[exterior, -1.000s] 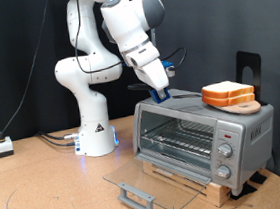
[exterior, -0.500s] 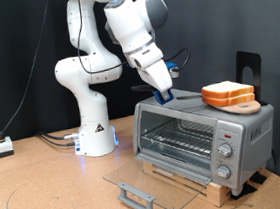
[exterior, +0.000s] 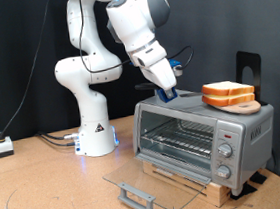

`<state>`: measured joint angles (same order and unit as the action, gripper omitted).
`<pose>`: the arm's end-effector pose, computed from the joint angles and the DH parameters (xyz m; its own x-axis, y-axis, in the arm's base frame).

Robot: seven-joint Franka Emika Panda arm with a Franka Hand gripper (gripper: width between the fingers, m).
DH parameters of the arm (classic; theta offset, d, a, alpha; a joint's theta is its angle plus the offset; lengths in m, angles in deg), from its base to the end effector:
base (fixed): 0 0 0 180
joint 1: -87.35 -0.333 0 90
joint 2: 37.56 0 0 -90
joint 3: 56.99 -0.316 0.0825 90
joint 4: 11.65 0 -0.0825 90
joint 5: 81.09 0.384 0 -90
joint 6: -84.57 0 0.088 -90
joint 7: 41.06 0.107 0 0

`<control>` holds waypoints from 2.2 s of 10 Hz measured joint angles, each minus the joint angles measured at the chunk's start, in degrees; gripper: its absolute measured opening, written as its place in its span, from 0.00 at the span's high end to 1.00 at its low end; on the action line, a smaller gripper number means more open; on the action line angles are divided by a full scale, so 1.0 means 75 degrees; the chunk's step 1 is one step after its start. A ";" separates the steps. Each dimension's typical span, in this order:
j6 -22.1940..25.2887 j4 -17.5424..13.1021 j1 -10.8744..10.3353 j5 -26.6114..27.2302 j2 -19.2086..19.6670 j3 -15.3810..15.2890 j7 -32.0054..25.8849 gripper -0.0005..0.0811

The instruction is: Make a piece of toast with the oven

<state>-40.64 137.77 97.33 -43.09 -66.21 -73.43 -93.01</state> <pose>0.3907 0.0659 0.4204 0.7926 0.5146 0.3271 0.5978 -0.7617 -0.2500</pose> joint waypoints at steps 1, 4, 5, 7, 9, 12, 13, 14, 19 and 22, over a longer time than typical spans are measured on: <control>0.0070 -0.0040 0.0000 0.0001 -0.0003 0.0000 0.0000 0.51; 0.0054 -0.0051 0.0005 -0.0058 0.0047 -0.0191 0.0238 0.51; -0.0113 -0.0052 0.0003 -0.0065 0.0106 -0.0358 0.0403 0.51; -0.0600 -0.0087 -0.0017 0.0055 0.0302 -0.0739 0.0593 0.51; -0.0804 -0.0217 -0.0078 0.0241 0.0473 -0.1007 0.0667 0.51; -0.0814 -0.0359 -0.0153 0.0427 0.0621 -0.1259 0.0718 0.51; -0.0825 -0.0384 -0.0156 0.0438 0.0640 -0.1337 0.0805 0.51; -0.0842 -0.0401 -0.0156 0.0439 0.0649 -0.1401 0.0905 0.51; -0.0947 -0.0411 -0.0145 0.1266 0.0690 -0.1337 0.0981 0.51; -0.1002 -0.0413 -0.0122 0.1868 0.0656 -0.0913 0.0717 0.51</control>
<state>-48.16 134.67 96.42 -29.08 -61.29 -80.28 -87.63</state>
